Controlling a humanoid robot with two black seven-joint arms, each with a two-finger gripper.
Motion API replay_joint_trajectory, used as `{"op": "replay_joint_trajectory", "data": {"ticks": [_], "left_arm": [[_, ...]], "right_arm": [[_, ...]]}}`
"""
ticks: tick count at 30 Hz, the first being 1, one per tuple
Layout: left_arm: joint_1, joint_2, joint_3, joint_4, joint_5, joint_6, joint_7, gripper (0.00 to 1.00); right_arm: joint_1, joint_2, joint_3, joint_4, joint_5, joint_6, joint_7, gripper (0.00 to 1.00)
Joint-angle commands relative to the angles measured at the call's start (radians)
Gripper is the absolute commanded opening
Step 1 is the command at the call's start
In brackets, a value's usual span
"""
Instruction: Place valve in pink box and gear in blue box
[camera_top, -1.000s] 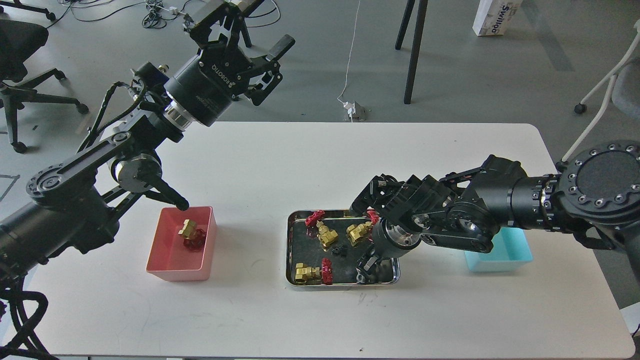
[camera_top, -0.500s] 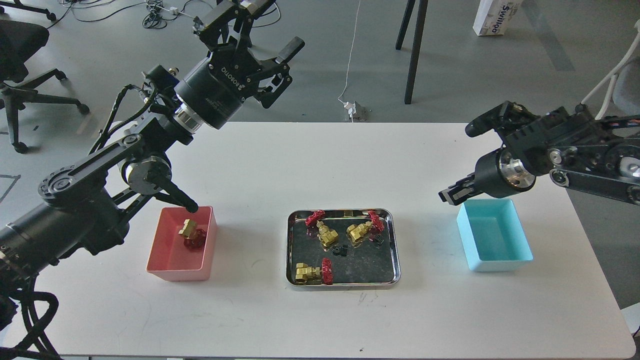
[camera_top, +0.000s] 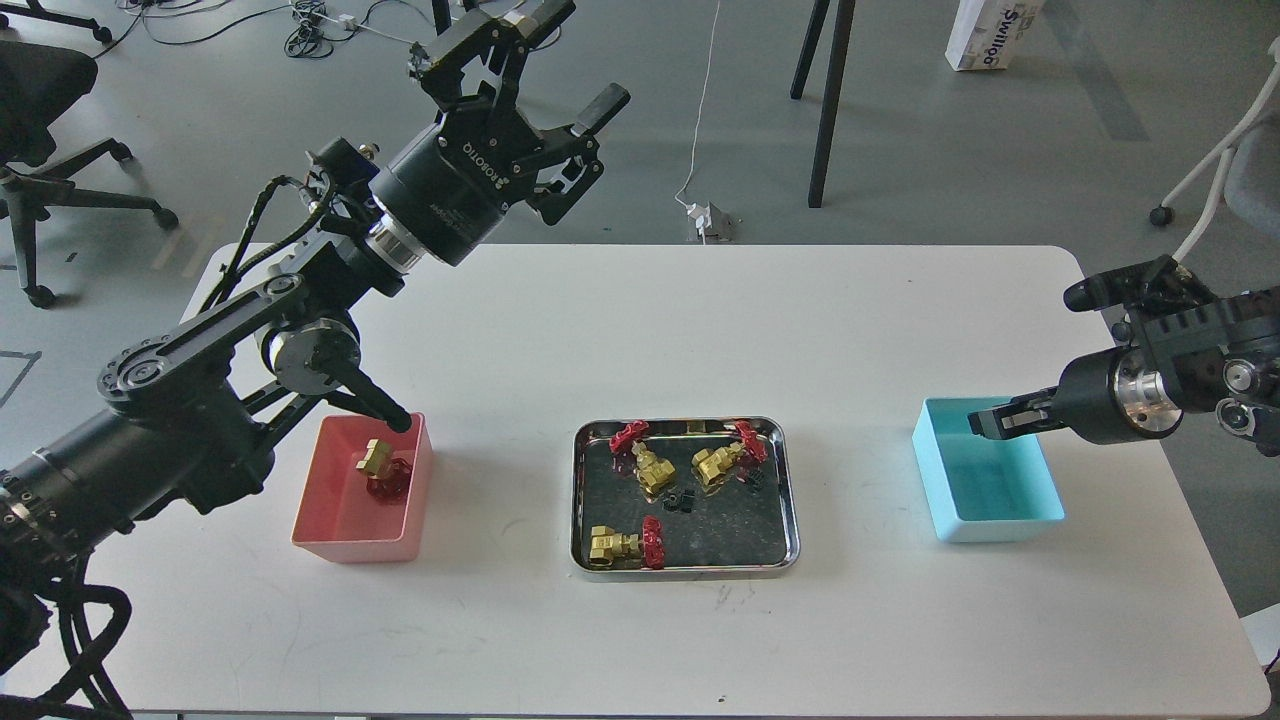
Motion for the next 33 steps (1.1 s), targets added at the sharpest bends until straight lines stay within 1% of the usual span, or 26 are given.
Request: {"op": "replay_joint_trajectory", "data": {"ticks": [1,4,7,9,12,14,16,17,18,19,20,21,22,25,27,31,33], "left_arm": [[0.002,-0.002,0.000,0.001,0.000,0.000,0.000,0.78],[0.006,-0.004,0.003,0.004,0.001,0.000,0.000,0.78],[0.006,-0.004,0.005,0.018,0.004,0.000,0.000,0.78],[0.005,-0.001,0.006,0.061,0.004,0.000,0.000,0.79],[-0.015,-0.004,0.008,0.171,0.004,0.000,0.000,0.81],[-0.029,-0.005,-0.006,0.222,-0.009,0.000,0.000,0.83],[-0.054,-0.008,-0.014,0.266,-0.032,0.000,0.000,0.86],[-0.069,-0.010,-0.012,0.297,-0.061,0.000,0.000,0.87],[-0.077,-0.011,-0.014,0.329,-0.090,0.000,0.000,0.87],[-0.081,-0.022,-0.014,0.372,-0.127,0.000,0.000,0.88],[-0.084,-0.033,-0.015,0.394,-0.156,0.000,0.000,0.88],[-0.086,-0.047,-0.023,0.403,-0.190,0.000,0.000,0.88],[-0.086,-0.056,-0.034,0.403,-0.207,0.000,0.000,0.88],[-0.084,-0.062,-0.084,0.400,-0.226,0.000,0.000,0.89],[-0.077,-0.067,-0.118,0.402,-0.226,0.000,0.000,0.90],[-0.075,-0.102,-0.124,0.400,-0.224,0.000,0.000,0.91],[-0.075,-0.114,-0.120,0.399,-0.224,0.000,0.000,0.92]], "right_arm": [[-0.002,-0.002,0.011,-0.001,0.003,-0.004,-0.002,1.00],[-0.004,-0.014,0.083,-0.003,0.018,-0.007,-0.002,1.00],[-0.010,-0.051,0.232,-0.024,0.056,-0.023,-0.002,1.00],[-0.040,-0.058,0.359,-0.040,0.249,-0.059,-0.002,1.00],[-0.100,-0.045,0.535,-0.106,0.727,-0.099,0.006,1.00],[-0.129,-0.022,0.627,-0.136,0.928,-0.102,0.013,1.00],[-0.152,0.023,0.718,-0.149,1.091,-0.083,0.036,1.00],[-0.178,0.044,0.762,-0.150,1.200,-0.062,0.056,1.00],[-0.210,0.055,0.807,-0.150,1.298,-0.030,0.065,1.00],[-0.250,0.069,0.850,-0.150,1.398,0.024,0.073,1.00],[-0.276,0.079,0.882,-0.153,1.452,0.067,0.073,1.00],[-0.304,0.095,0.917,-0.159,1.493,0.119,0.076,1.00],[-0.333,0.112,0.950,-0.169,1.513,0.132,0.078,1.00],[-0.424,0.147,1.042,-0.181,1.520,0.132,0.076,1.00],[-0.454,0.149,1.071,-0.179,1.520,0.132,0.076,1.00],[-0.465,0.153,1.082,-0.182,1.520,0.132,0.078,1.00],[-0.467,0.170,1.087,-0.182,1.521,0.132,0.090,1.00]]}}
